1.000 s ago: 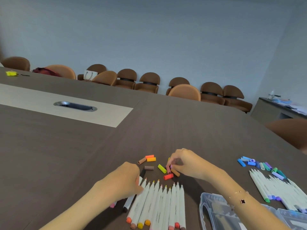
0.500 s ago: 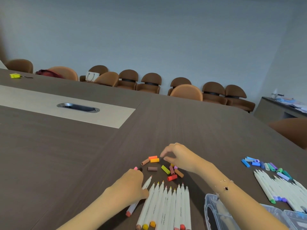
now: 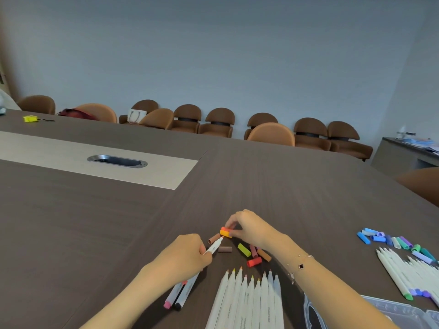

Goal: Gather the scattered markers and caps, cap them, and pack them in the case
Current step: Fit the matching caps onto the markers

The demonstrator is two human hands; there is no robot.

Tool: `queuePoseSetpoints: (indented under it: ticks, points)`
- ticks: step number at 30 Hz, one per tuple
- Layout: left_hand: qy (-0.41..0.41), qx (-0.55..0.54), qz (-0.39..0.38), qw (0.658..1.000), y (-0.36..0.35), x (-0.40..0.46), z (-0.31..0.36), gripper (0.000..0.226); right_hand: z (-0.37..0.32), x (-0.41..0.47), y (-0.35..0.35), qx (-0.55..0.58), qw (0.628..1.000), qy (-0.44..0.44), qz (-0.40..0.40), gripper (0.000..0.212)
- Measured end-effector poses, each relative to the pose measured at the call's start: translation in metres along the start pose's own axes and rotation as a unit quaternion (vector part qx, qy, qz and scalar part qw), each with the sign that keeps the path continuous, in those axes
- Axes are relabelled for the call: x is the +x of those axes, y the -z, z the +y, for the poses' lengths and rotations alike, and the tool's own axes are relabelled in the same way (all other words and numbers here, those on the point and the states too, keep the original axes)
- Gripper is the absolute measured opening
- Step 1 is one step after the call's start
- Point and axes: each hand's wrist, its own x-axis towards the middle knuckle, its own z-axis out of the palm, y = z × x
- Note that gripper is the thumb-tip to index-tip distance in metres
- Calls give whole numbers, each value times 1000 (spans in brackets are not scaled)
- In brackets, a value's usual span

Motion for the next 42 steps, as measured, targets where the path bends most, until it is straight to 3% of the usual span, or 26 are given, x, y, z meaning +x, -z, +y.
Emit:
queuePoseSetpoints:
  ticks: [4,9,14,17,24,32,35,39,42]
  points:
    - [-15,-2,30,999,4,-1,-3,12,2,1,-4,49,998,-24,7,29]
    - [-24,-15,40,999,6,0,-4,12,0,-1,-6,113,993,-37,25,9]
    - [-36,-26,59,997,8,3,-6,13,-4,-16,9,218,973,0,74,6]
    - [-42,-55,54,996,9,4,-5,9,-7,-33,25,269,962,36,31,12]
    - [-52,-65,41,996,9,1,1,11,-5,-51,32,277,960,34,16,14]
    - [-56,-66,42,995,14,-4,4,15,-6,-59,35,281,958,10,55,11]
    - [-52,-69,31,996,15,-4,4,13,-13,-63,36,371,926,-14,73,25]
    - [-50,-91,11,995,12,-5,8,11,-27,-69,33,531,841,-79,68,24]
    - [-61,-98,15,993,13,-7,10,12,-33,-71,28,547,828,-107,62,29]
